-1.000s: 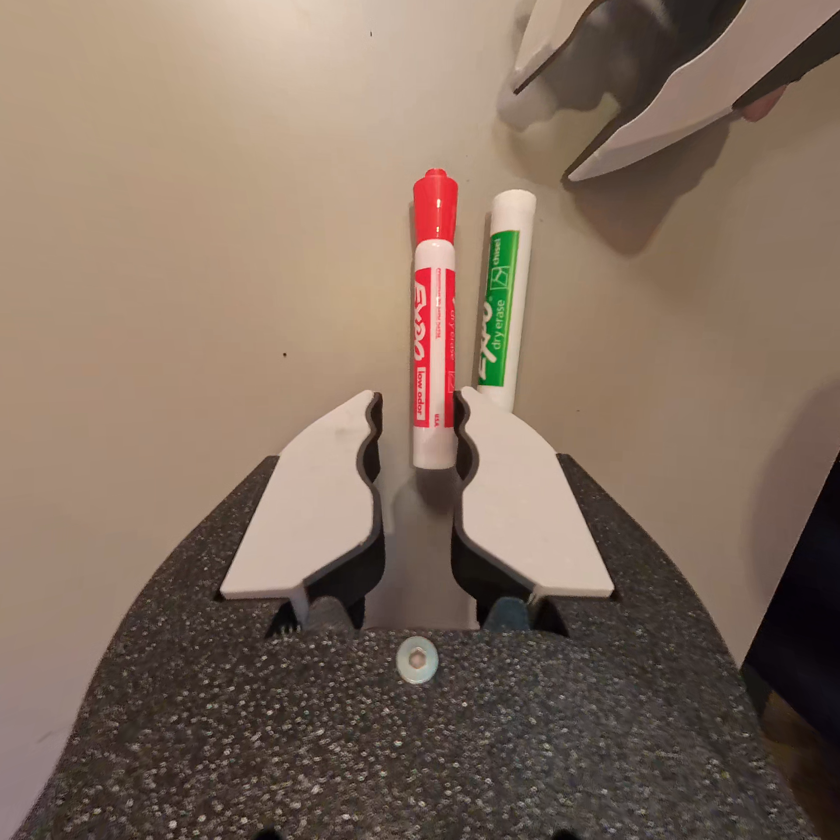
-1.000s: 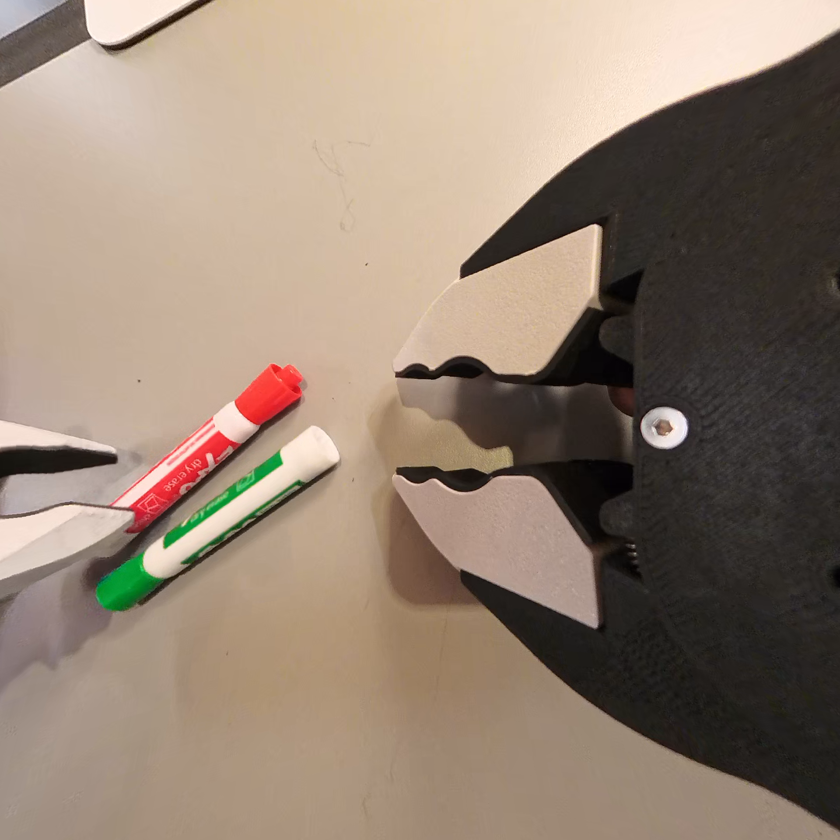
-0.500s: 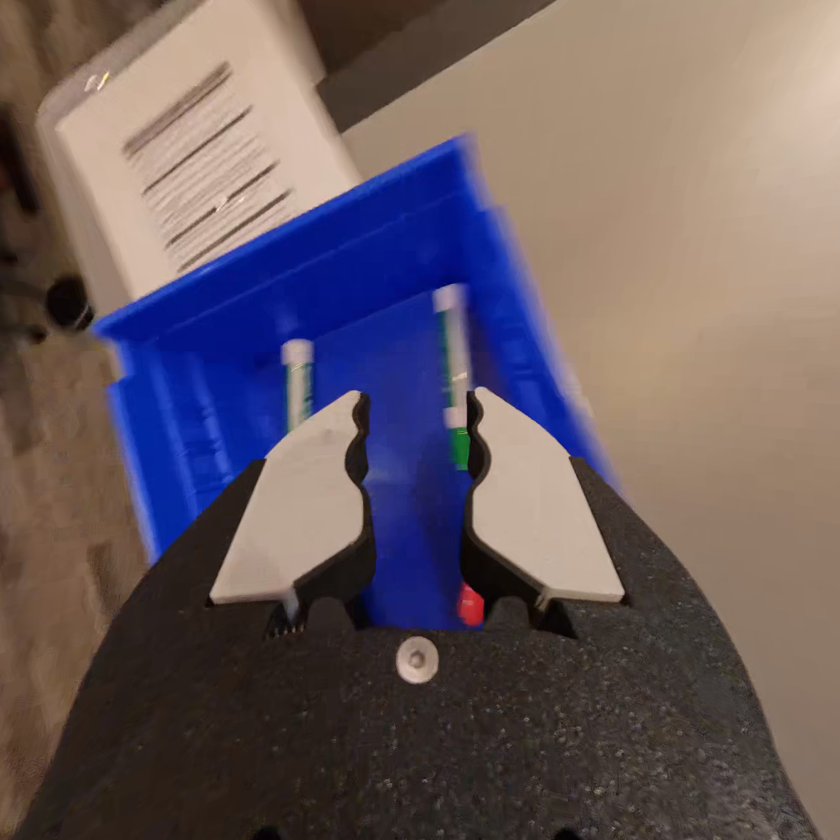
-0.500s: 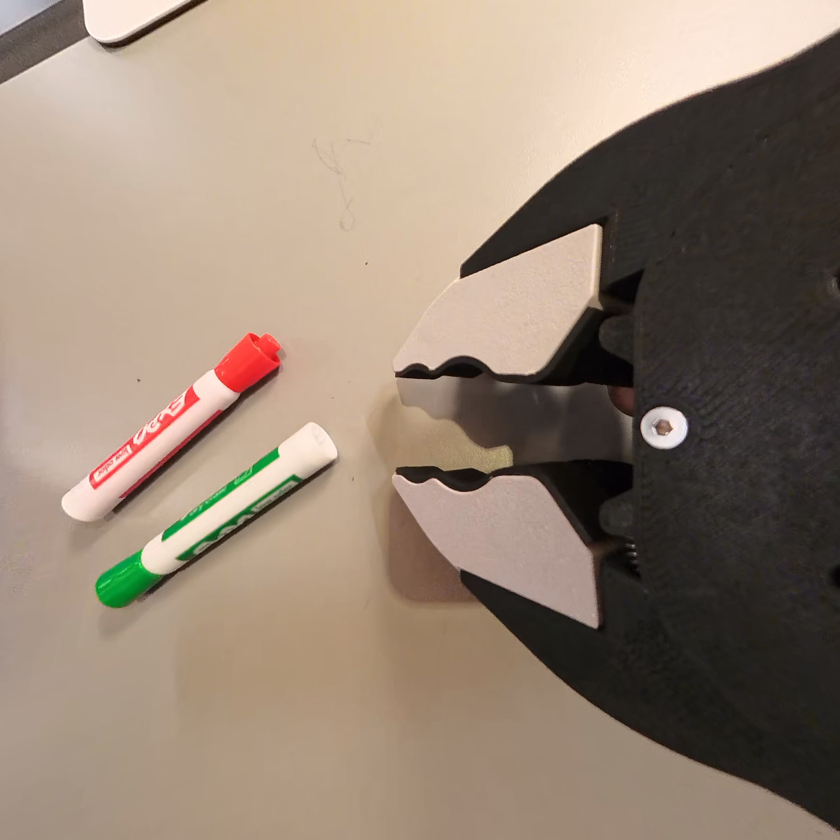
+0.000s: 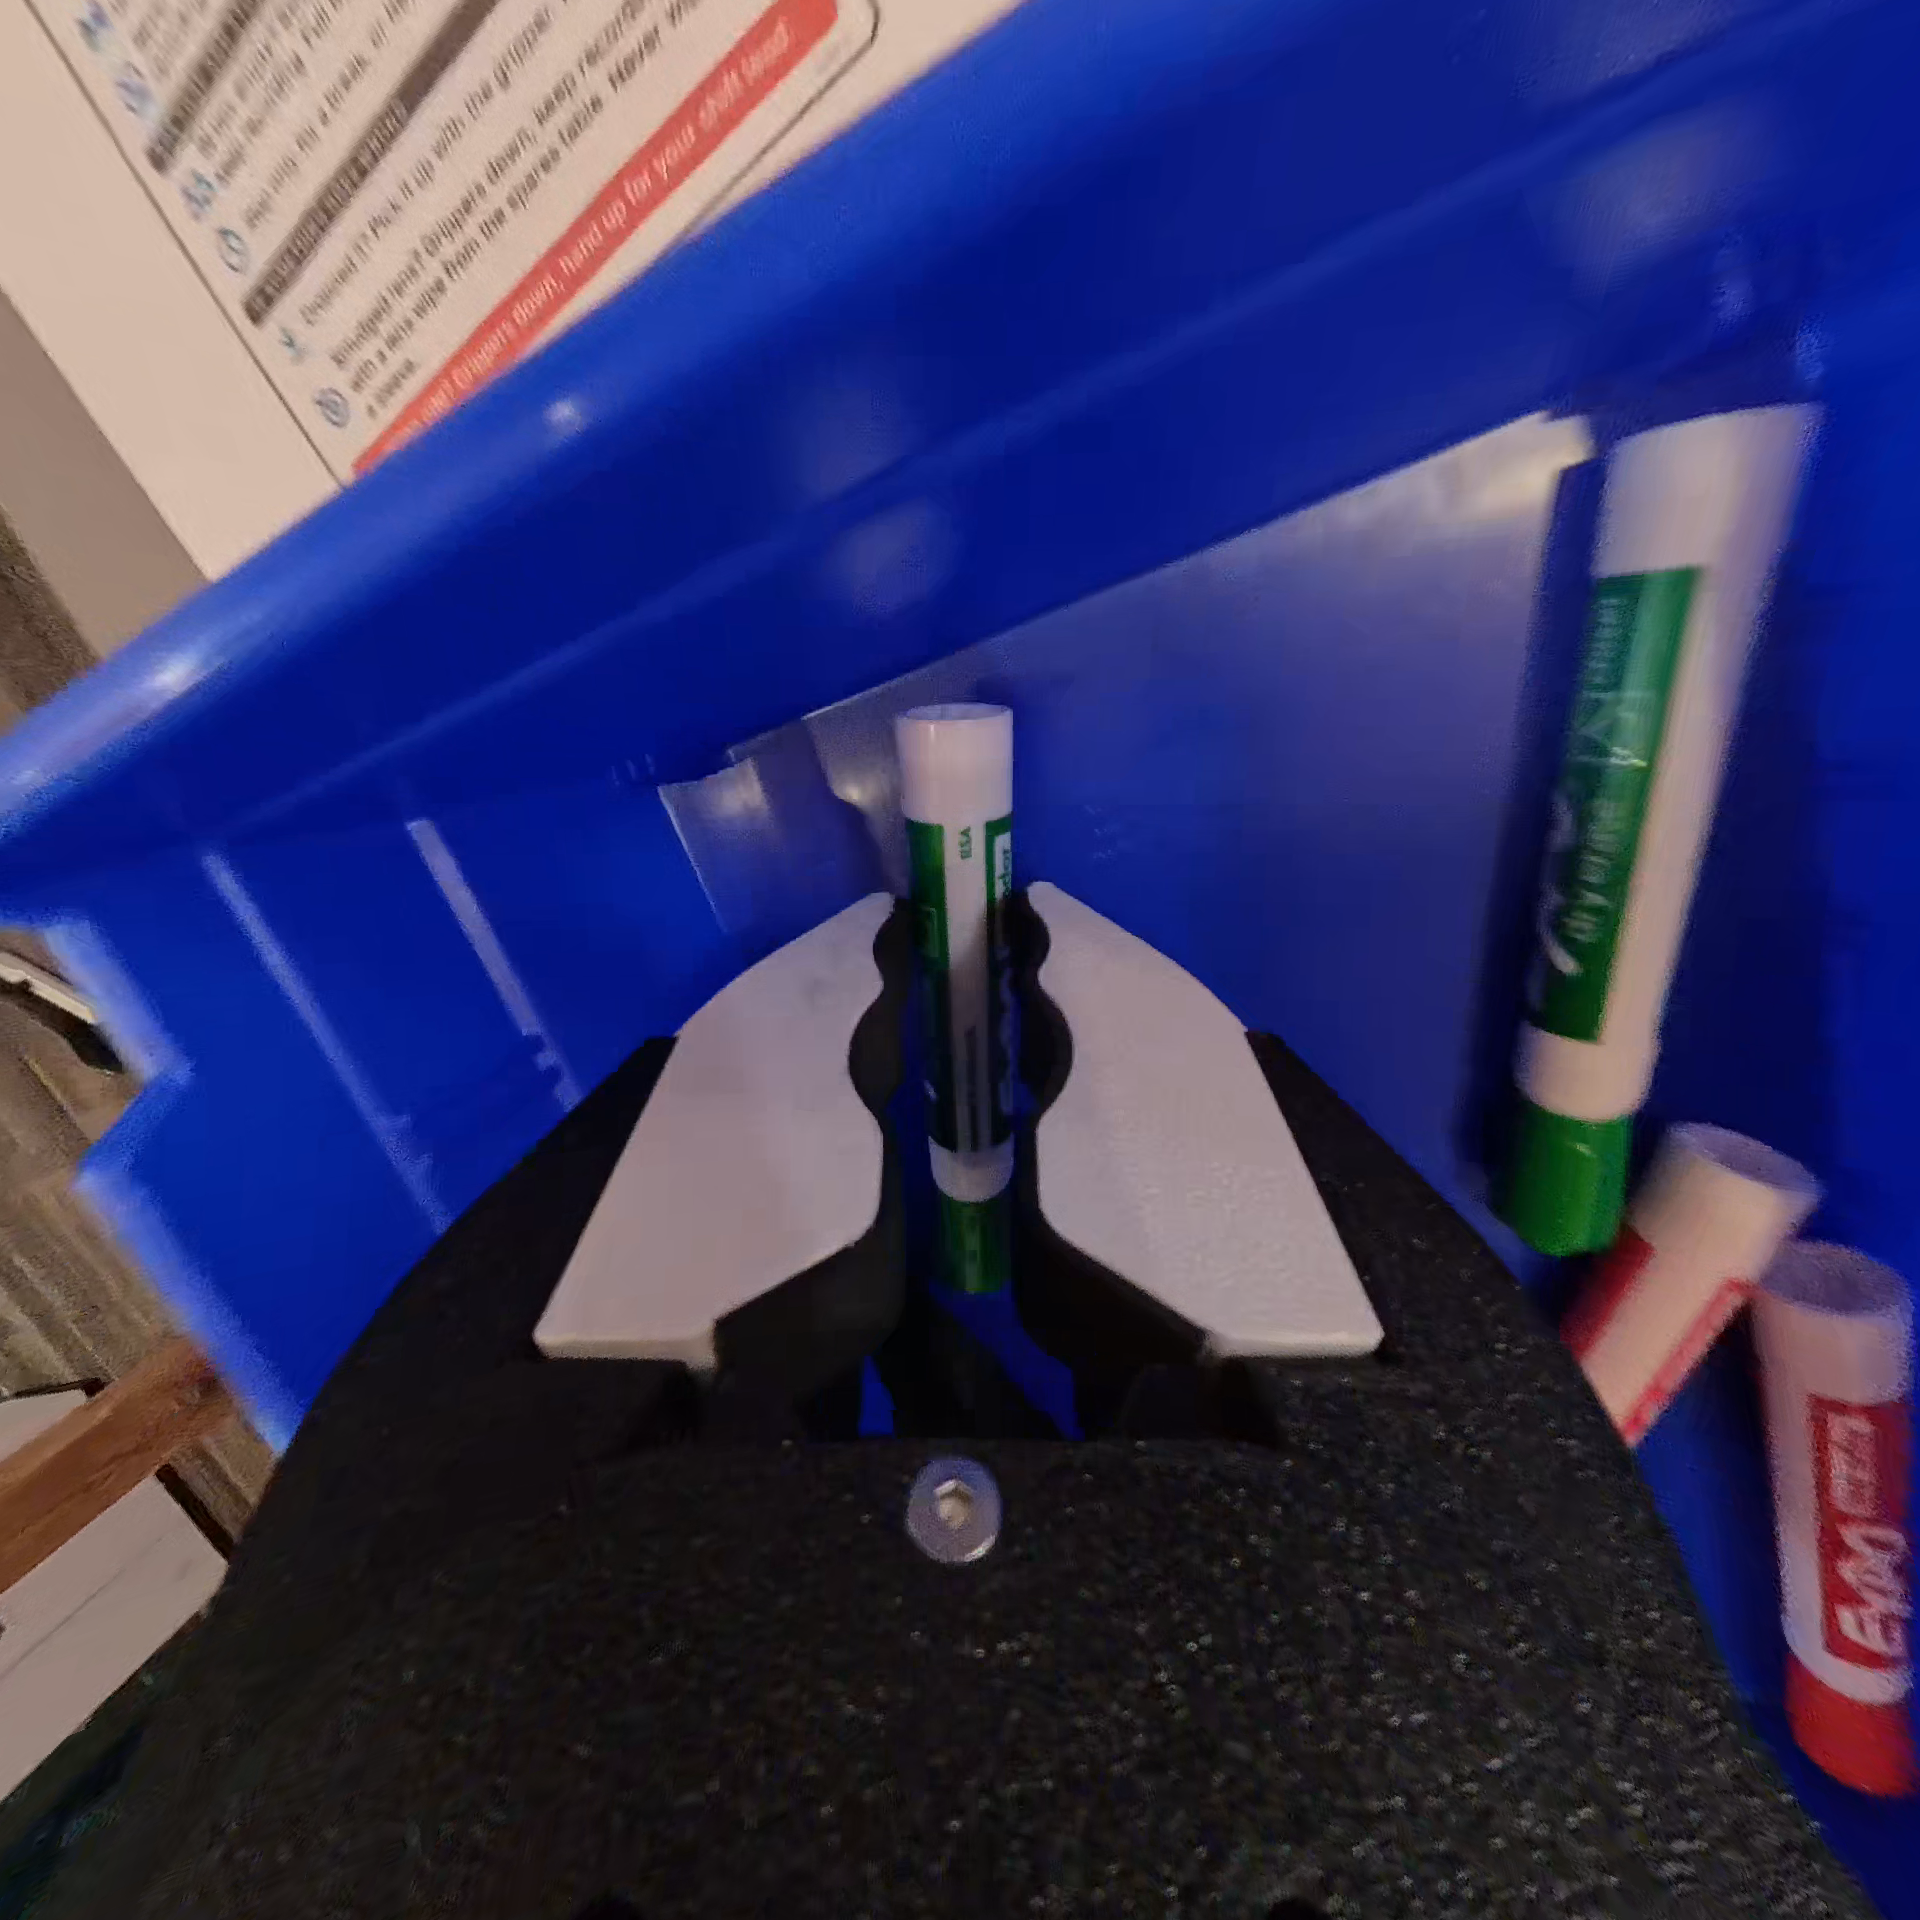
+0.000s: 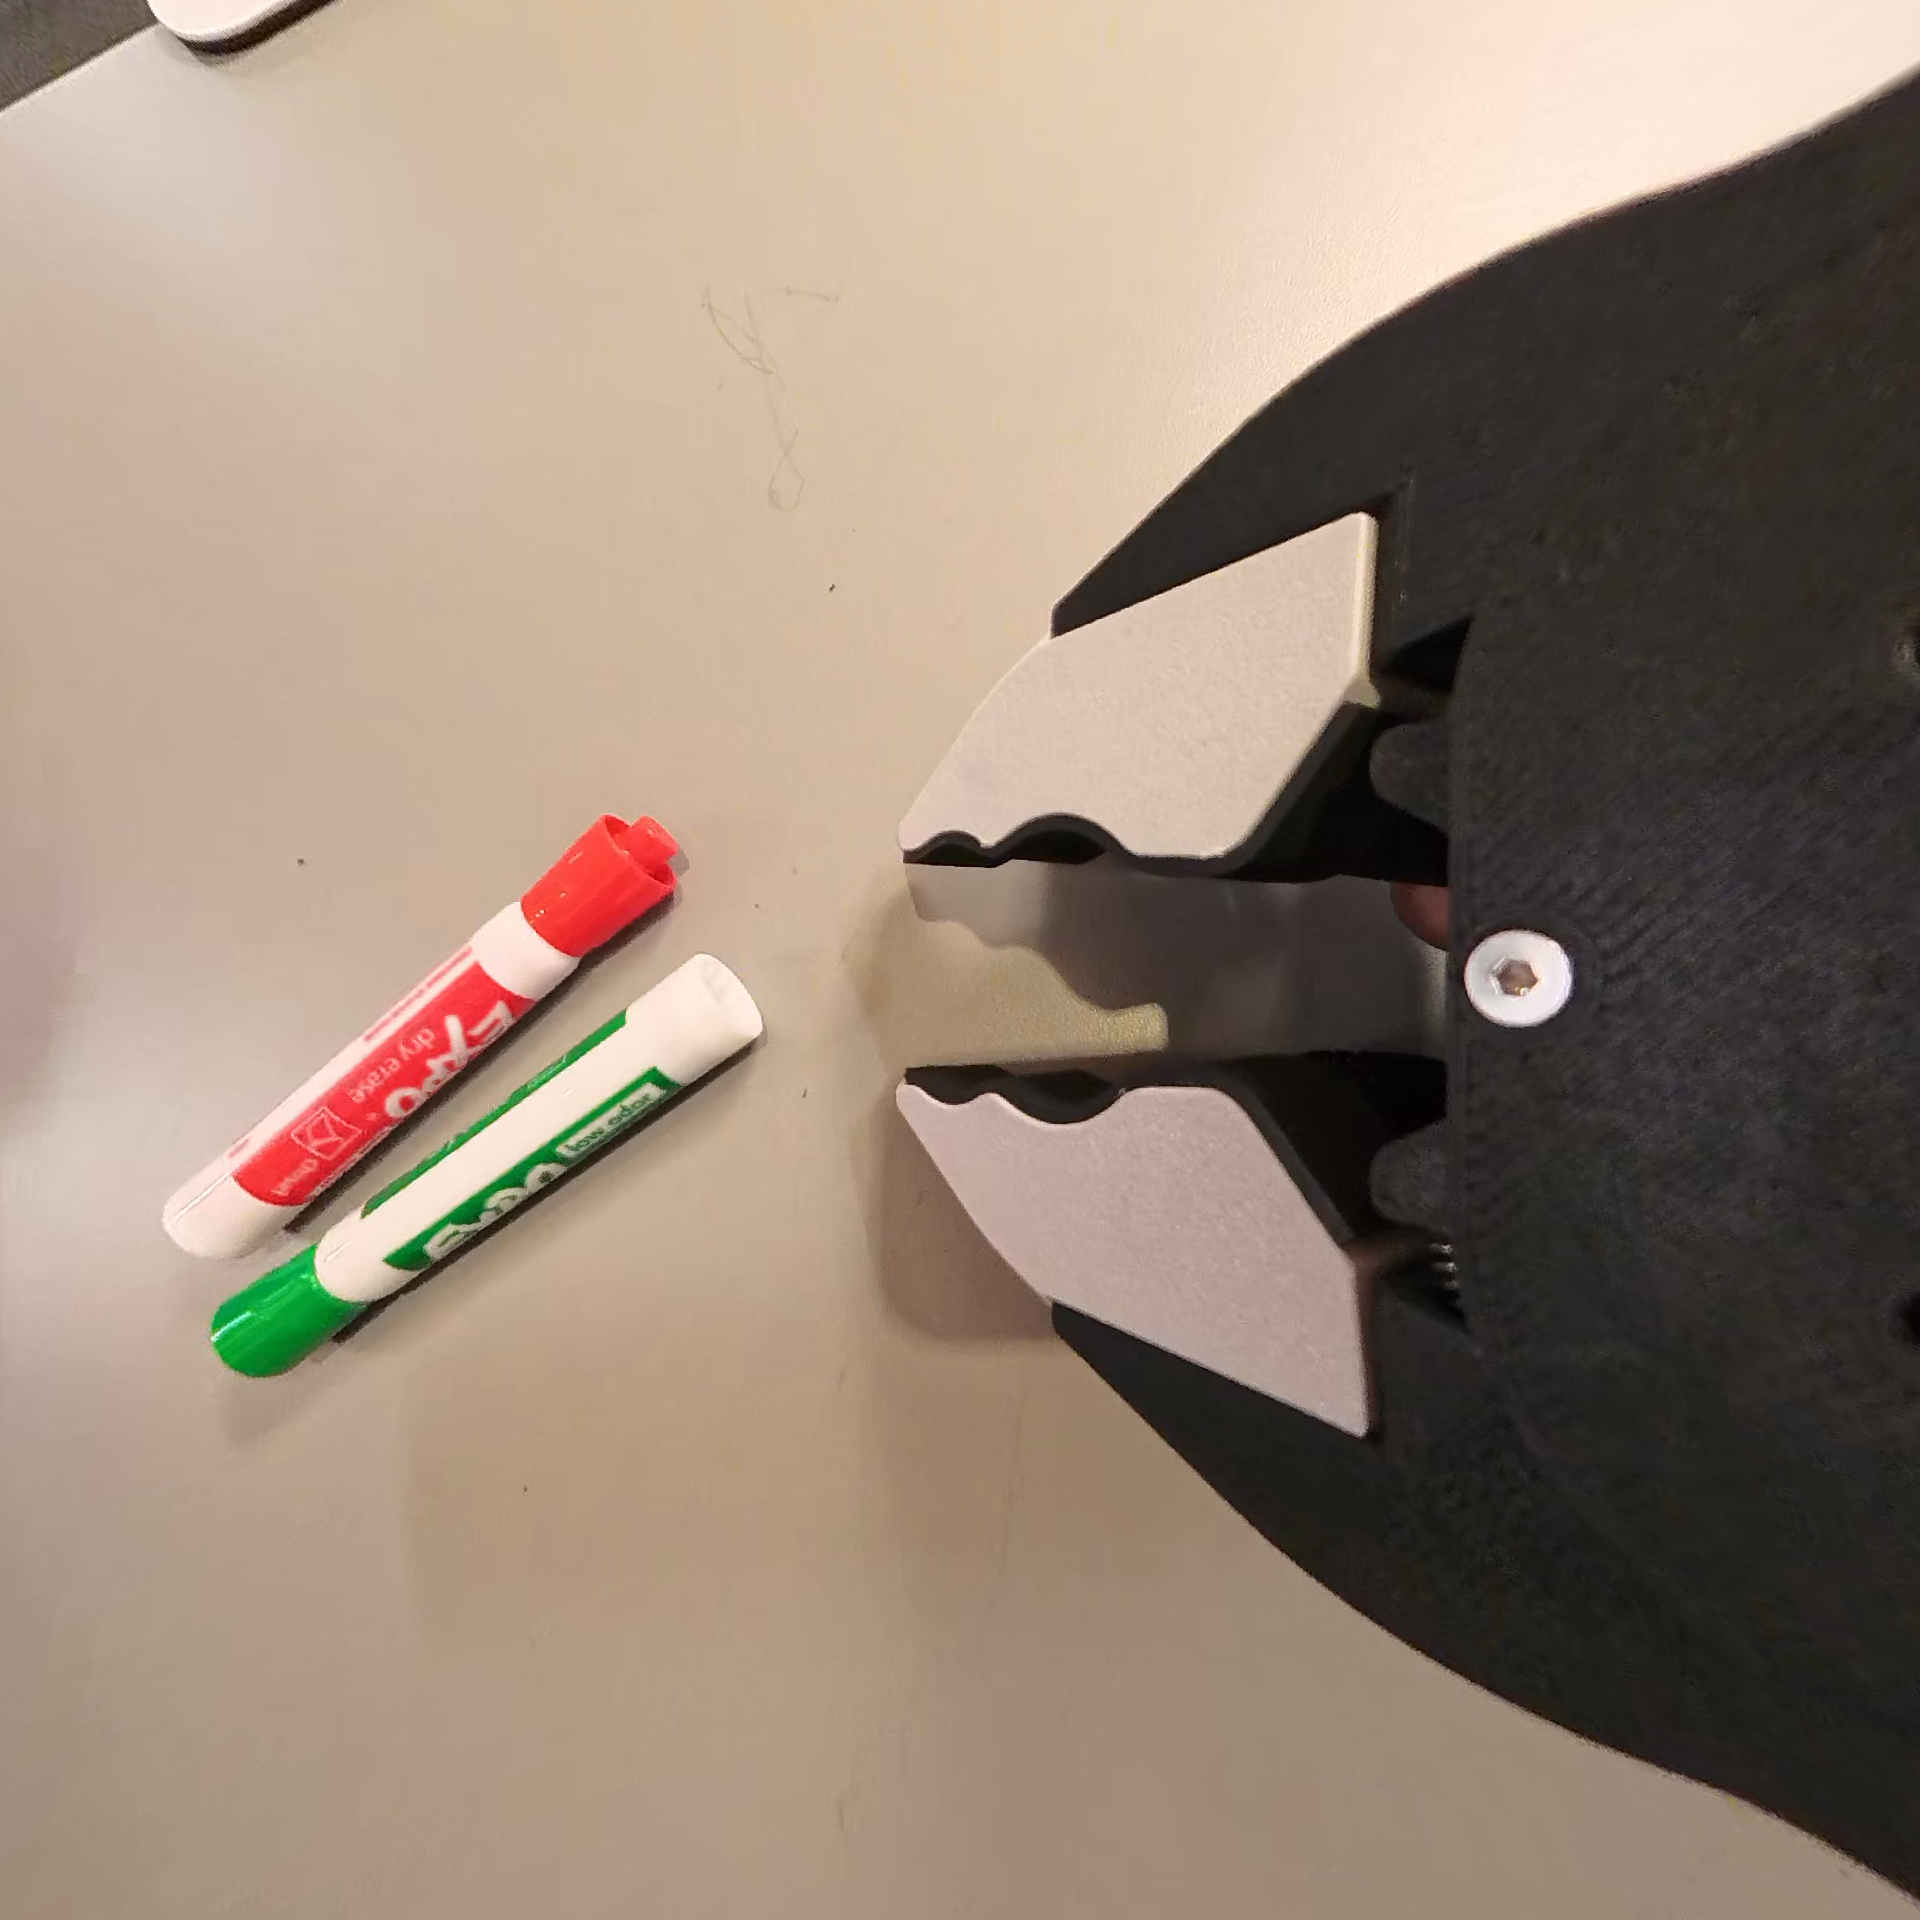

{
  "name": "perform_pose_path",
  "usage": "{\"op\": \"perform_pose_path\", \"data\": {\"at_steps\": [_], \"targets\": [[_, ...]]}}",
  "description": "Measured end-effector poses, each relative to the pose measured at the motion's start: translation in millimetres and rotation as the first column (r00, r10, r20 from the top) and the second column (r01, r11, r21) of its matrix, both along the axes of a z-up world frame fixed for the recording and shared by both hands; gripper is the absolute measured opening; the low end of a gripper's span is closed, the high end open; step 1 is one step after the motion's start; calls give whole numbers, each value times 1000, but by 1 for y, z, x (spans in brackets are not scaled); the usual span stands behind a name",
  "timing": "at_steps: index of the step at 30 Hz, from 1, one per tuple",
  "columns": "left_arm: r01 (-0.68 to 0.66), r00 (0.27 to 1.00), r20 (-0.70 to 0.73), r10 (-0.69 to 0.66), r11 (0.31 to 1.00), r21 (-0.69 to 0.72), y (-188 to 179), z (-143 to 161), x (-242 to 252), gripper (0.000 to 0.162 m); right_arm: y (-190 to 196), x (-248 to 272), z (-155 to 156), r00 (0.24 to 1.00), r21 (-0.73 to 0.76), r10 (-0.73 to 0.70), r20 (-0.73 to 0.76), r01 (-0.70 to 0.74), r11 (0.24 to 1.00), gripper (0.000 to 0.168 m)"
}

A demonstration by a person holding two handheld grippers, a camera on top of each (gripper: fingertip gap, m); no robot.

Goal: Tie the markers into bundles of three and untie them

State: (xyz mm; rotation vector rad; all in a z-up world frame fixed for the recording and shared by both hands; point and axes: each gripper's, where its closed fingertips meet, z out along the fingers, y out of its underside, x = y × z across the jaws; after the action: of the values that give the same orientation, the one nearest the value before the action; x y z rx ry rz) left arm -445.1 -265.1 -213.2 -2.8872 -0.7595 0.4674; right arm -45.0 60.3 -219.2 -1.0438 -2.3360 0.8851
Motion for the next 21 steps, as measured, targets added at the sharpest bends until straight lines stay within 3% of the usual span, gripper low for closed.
{"op": "perform_pose_path", "data": {"at_steps": [2, 5, 8, 10, 12, 15, 18, 21], "targets": [[25, 997, -68, -25, 1000, 4, 2, 24, 7, 18, -1, 1, 0, 1000, 0, 6, -1, -6, 1000, 36], [101, 974, -213, -75, 988, 117, 28, 92, 29, 18, -2, 2, 0, 1000, 0, 14, 0, -14, 1000, 36], [298, 925, -310, -220, 926, 233, 90, 160, 87, 18, -2, 2, 0, 1000, 0, 14, 0, -14, 1000, 36], [459, 880, -283, -382, 837, 297, 145, 175, 147, 18, -2, 2, 0, 1000, 2, 15, -2, -15, 1000, 36], [578, 816, -204, -541, 752, 316, 193, 160, 204, 18, -2, 2, 0, 1000, 5, 16, -7, -16, 1000, 36], [674, 714, -49, -698, 666, 320, 241, 110, 259, 18, -2, 3, 1, 1000, 12, 16, -19, -15, 1000, 36], [680, 659, 118, -743, 656, 329, 265, 58, 280, 18, -2, 3, 1, 1000, 16, 14, -26, -14, 1000, 36], [666, 637, 208, -743, 665, 338, 279, 29, 284, 18, -2, 3, 2, 1000, 16, 14, -26, -14, 1000, 36]]}}
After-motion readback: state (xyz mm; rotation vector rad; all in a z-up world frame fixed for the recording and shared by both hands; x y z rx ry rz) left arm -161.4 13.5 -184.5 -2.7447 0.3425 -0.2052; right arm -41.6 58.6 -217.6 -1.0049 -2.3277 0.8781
